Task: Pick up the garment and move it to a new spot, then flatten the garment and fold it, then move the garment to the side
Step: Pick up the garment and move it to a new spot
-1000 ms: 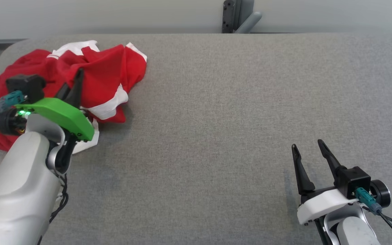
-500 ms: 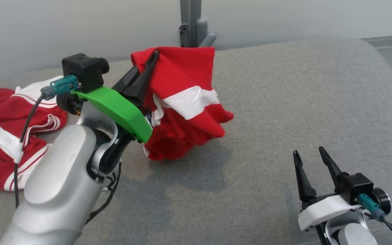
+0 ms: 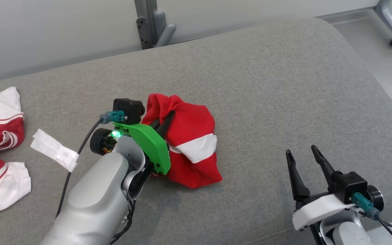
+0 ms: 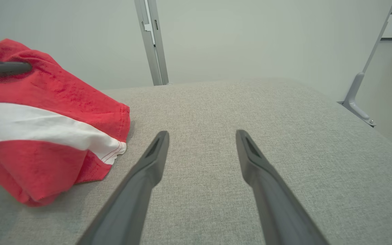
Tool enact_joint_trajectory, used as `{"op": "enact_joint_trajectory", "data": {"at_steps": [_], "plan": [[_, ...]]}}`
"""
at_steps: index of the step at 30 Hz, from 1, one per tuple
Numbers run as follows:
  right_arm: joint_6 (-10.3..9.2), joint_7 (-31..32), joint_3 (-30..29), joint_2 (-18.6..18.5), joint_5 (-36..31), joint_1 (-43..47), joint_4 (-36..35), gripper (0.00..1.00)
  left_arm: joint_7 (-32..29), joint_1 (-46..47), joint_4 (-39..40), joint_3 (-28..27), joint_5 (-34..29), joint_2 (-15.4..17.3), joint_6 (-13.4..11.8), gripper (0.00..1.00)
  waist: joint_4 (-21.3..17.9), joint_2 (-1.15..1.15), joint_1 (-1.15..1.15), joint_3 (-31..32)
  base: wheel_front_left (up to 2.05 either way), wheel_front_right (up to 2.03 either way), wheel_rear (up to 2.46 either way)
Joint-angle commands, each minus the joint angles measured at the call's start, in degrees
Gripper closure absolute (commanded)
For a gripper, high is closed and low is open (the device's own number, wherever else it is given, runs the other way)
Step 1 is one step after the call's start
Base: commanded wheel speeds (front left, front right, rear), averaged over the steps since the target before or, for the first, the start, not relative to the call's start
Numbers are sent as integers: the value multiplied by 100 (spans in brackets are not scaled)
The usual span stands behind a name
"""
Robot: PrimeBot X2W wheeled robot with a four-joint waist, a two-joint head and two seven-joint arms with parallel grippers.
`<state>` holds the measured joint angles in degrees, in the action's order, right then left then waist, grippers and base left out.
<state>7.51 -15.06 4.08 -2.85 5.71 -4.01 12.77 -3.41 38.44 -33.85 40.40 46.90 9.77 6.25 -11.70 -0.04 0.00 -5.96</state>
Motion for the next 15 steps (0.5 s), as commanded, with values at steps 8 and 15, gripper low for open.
{"op": "enact_joint_trajectory", "data": {"at_steps": [8,15], "plan": [[-4,-19,50,-10,40,-84,14,0,884,180,-1305,293,-209,-290,118,0,-122,4,0,-137,0,0,0],[-4,-19,-166,-10,-49,24,-48,0,1477,69,-1509,311,-37,-252,126,0,129,4,0,20,0,0,0]]}}
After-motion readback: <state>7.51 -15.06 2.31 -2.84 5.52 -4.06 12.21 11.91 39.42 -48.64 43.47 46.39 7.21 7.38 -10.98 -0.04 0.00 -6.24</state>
